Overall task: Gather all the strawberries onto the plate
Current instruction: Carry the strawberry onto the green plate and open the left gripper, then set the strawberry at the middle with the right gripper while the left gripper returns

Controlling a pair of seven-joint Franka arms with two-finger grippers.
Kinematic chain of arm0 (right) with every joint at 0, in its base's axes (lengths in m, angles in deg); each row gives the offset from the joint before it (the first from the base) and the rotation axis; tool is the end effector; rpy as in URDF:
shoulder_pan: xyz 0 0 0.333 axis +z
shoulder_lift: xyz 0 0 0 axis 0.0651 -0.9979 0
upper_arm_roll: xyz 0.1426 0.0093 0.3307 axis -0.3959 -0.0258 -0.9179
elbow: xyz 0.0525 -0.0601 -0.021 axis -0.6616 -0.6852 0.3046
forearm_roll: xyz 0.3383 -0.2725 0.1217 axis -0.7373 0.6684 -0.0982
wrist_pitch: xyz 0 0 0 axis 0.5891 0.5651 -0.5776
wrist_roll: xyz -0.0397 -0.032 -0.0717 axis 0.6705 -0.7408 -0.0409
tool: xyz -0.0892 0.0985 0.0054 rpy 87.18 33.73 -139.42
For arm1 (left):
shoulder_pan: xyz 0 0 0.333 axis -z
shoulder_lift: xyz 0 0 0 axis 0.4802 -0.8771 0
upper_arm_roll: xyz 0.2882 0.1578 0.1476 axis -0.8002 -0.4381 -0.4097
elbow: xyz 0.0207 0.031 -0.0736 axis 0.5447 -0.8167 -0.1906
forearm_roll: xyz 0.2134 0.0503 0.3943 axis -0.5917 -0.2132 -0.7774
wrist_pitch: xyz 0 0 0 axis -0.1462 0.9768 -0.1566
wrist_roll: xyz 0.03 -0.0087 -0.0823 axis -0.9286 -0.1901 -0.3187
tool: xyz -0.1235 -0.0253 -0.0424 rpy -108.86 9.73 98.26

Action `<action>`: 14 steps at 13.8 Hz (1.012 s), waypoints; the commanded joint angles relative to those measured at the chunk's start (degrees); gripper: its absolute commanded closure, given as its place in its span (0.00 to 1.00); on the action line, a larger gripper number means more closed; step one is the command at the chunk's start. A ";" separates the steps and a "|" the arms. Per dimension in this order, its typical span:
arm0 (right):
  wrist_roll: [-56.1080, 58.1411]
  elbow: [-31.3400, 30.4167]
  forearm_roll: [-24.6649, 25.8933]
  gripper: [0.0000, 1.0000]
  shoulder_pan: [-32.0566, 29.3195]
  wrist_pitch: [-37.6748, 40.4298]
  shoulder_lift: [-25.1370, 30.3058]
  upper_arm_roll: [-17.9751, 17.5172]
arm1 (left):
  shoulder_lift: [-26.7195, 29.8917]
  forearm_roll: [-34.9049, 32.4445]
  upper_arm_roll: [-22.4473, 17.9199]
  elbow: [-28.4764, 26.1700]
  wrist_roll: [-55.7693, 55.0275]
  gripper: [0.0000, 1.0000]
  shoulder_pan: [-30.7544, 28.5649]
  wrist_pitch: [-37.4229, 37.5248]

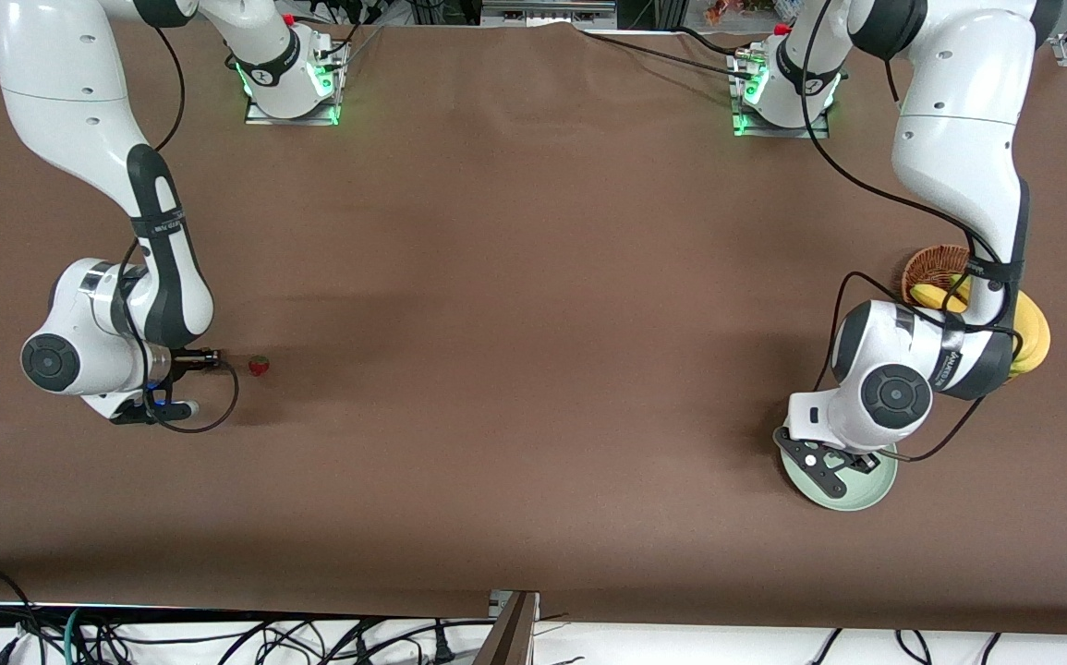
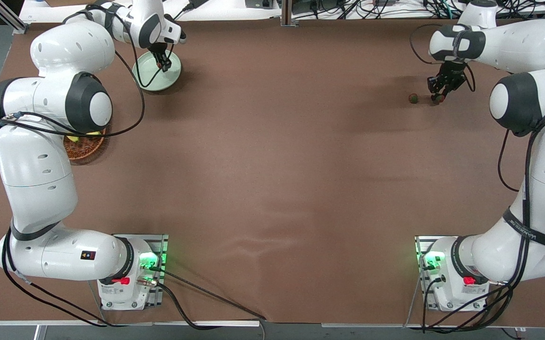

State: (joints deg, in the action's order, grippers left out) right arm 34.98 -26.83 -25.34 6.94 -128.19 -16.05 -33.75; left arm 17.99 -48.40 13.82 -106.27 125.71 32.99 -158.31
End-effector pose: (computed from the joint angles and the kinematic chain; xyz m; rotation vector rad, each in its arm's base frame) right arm 0.7146 -0.0467 0.1679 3.0768 0.1610 -0.4112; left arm 0.8125 -0.0649 0.1839 -2.6508 1.2800 0.1081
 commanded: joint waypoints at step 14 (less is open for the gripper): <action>-62.38 13.27 -0.75 0.80 20.17 -8.64 -2.22 -20.53 | 0.10 -1.33 0.87 2.54 1.58 0.00 -1.13 2.08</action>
State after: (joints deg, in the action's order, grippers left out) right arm -21.97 -15.65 -25.75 28.14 -132.28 -15.63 -51.07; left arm 17.44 -48.40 13.90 -104.23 126.80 32.54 -157.77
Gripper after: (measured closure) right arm 0.639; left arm 0.000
